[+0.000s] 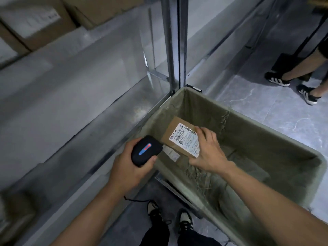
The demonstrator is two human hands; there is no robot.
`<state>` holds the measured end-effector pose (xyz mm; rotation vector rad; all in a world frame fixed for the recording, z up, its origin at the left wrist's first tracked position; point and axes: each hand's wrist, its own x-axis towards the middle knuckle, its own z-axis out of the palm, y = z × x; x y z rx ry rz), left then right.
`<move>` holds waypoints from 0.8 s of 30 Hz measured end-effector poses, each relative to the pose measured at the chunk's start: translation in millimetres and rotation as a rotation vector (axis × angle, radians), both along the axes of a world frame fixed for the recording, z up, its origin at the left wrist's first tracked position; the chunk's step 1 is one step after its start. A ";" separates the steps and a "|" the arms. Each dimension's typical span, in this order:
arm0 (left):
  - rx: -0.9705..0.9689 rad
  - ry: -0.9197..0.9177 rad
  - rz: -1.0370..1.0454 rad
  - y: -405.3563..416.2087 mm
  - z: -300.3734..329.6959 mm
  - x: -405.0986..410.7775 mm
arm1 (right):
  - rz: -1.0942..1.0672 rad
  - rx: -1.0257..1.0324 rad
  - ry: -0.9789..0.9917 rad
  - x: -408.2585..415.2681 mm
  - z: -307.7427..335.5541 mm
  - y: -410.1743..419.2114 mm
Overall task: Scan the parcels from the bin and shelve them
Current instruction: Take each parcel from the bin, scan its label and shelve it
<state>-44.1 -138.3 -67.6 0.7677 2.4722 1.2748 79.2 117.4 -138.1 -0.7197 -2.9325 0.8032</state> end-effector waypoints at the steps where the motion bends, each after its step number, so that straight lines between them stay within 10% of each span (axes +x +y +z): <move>1: -0.002 0.020 0.005 -6.5 7.9 0.8 | 0.027 -0.007 0.021 -2.7 7.8 -5.0; 24: -0.223 0.357 0.023 -186.2 72.7 12.7 | 0.582 0.229 0.147 -43.7 89.6 -137.8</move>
